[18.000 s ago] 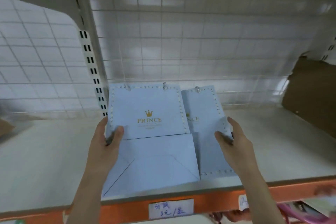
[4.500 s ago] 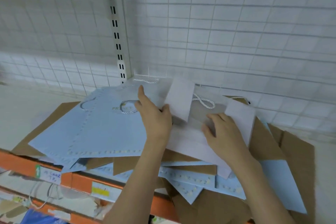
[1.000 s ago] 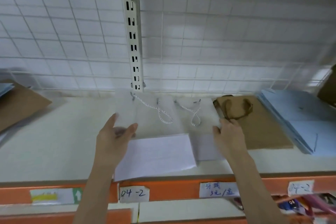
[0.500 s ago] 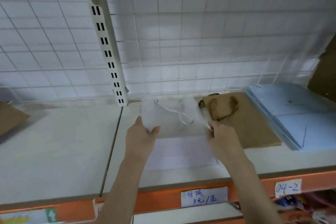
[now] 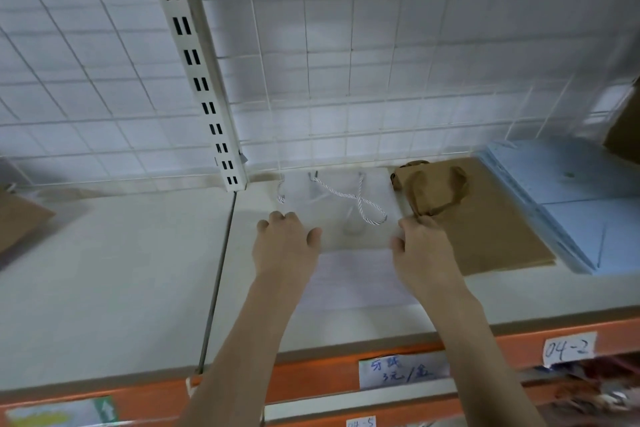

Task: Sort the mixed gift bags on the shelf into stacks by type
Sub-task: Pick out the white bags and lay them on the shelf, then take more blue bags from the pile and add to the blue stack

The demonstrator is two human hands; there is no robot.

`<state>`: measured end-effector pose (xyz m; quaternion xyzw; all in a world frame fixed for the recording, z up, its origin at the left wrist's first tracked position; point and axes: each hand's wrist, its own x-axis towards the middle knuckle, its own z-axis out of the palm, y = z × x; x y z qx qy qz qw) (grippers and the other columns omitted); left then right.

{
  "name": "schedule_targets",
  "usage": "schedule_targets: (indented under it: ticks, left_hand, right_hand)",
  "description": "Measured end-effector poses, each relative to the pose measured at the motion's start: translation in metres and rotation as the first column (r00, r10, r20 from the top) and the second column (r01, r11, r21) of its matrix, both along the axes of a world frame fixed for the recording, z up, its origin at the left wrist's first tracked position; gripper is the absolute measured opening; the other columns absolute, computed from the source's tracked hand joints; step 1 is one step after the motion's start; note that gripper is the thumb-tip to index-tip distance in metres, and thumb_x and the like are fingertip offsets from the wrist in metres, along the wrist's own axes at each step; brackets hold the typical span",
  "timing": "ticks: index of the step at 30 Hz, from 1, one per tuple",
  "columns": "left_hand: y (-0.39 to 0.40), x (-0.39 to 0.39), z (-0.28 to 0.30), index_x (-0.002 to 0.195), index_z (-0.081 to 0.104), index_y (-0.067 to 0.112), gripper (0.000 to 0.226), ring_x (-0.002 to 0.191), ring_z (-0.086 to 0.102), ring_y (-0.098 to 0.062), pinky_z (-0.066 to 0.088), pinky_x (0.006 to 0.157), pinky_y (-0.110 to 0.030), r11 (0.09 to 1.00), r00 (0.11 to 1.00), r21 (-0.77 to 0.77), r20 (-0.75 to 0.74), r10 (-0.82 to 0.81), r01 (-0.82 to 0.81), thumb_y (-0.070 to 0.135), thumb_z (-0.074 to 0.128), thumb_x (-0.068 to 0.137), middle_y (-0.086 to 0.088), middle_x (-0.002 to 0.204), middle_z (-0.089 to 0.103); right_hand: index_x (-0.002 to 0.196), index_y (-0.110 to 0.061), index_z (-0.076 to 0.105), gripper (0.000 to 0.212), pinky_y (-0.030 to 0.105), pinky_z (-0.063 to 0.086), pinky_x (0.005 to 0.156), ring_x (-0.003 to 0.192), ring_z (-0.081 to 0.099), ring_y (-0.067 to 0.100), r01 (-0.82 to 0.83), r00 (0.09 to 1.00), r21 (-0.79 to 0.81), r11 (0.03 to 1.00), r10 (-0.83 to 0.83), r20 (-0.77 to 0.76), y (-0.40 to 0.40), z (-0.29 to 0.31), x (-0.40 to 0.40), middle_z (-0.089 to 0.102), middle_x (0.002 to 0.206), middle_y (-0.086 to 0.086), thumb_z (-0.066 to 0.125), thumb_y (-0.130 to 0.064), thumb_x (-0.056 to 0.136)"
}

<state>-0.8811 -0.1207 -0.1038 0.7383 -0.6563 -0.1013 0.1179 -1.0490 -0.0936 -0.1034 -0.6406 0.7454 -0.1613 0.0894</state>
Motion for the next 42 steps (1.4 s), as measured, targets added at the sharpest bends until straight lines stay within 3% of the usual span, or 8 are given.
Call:
schedule_targets:
  ticks: [9,14,18,21,24,29,35,42]
  left_hand:
    - [0.025,0.08,-0.002,0.125,0.054,0.009,0.044,0.117,0.047,-0.027,0.038,0.095,-0.033,0.986,0.992,-0.166,-0.127,-0.023,0.002,0.039,0.047,0.093,-0.009,0.121,0.057]
    - [0.058,0.185,0.007,0.124,0.053,0.016,0.04,0.111,0.052,-0.023,0.043,0.09,-0.035,0.974,0.997,-0.214,-0.056,0.058,-0.069,0.04,0.044,0.094,-0.003,0.116,0.06]
    - [0.088,0.292,0.021,0.119,0.058,0.016,0.035,0.1,0.06,-0.025,0.045,0.083,-0.033,0.953,0.988,-0.27,-0.099,0.116,-0.139,0.036,0.049,0.092,-0.001,0.11,0.065]
    - [0.106,0.368,0.031,0.097,0.065,0.01,0.026,0.085,0.062,-0.035,0.044,0.068,-0.034,0.928,0.985,-0.331,-0.065,0.16,-0.173,0.033,0.055,0.09,-0.01,0.089,0.068]
    - [0.122,0.424,0.037,0.072,0.057,0.006,0.024,0.073,0.06,-0.038,0.043,0.06,-0.036,0.908,0.972,-0.348,-0.124,0.202,-0.233,0.026,0.059,0.086,-0.015,0.071,0.062]
    - [0.139,0.497,0.04,0.111,0.065,0.009,0.029,0.1,0.062,-0.025,0.042,0.079,-0.028,0.854,0.95,-0.424,-0.214,0.228,-0.301,0.026,0.059,0.088,-0.006,0.11,0.067]
    - [0.139,0.535,0.038,0.098,0.07,0.007,0.02,0.081,0.064,-0.029,0.043,0.068,-0.027,0.842,0.946,-0.443,-0.228,0.228,-0.31,0.021,0.062,0.086,-0.009,0.089,0.071]
    - [0.131,0.573,0.053,0.1,0.068,0.008,0.022,0.078,0.064,-0.026,0.049,0.071,-0.032,0.789,0.952,-0.534,-0.202,0.231,-0.305,0.025,0.061,0.087,-0.006,0.091,0.07]
  right_hand:
    - [0.128,-0.001,0.05,0.036,0.033,0.035,0.1,0.115,0.046,0.031,0.035,0.999,-0.176,0.984,-0.035,-0.001,0.011,0.005,0.061,0.05,0.125,0.017,0.048,-0.011,0.093]
    - [0.129,-0.004,0.05,0.037,0.031,0.033,0.1,0.116,0.047,0.03,-0.041,0.996,-0.21,0.977,0.057,0.069,0.021,0.004,0.157,0.052,0.124,0.015,0.048,-0.015,0.094]
    - [0.129,-0.009,0.051,0.036,0.032,0.038,0.097,0.116,0.049,0.025,-0.087,0.979,-0.196,0.977,0.12,0.165,0.035,0.004,0.263,0.054,0.124,0.009,0.045,-0.021,0.095]
    - [0.128,-0.01,0.052,0.036,0.032,0.04,0.096,0.116,0.05,0.023,-0.155,0.955,-0.217,0.964,0.203,0.217,0.046,0.003,0.341,0.056,0.122,0.007,0.045,-0.023,0.095]
    - [0.125,-0.01,0.055,0.034,0.033,0.041,0.092,0.113,0.052,0.025,-0.201,0.941,-0.241,0.949,0.256,0.221,0.054,0.004,0.4,0.058,0.117,0.007,0.047,-0.023,0.094]
    - [0.122,-0.009,0.057,0.033,0.033,0.042,0.09,0.11,0.052,0.025,-0.285,0.919,-0.254,0.924,0.339,0.203,0.06,0.011,0.475,0.059,0.113,0.008,0.048,-0.023,0.093]
    - [0.111,-0.008,0.061,0.025,0.032,0.044,0.08,0.101,0.055,0.027,-0.362,0.897,-0.303,0.882,0.418,0.145,0.053,0.021,0.517,0.061,0.104,0.009,0.049,-0.022,0.093]
    - [0.107,-0.01,0.062,0.023,0.029,0.045,0.076,0.094,0.059,0.021,-0.418,0.842,-0.385,0.823,0.51,0.176,0.032,0.039,0.562,0.065,0.1,0.006,0.05,-0.023,0.093]
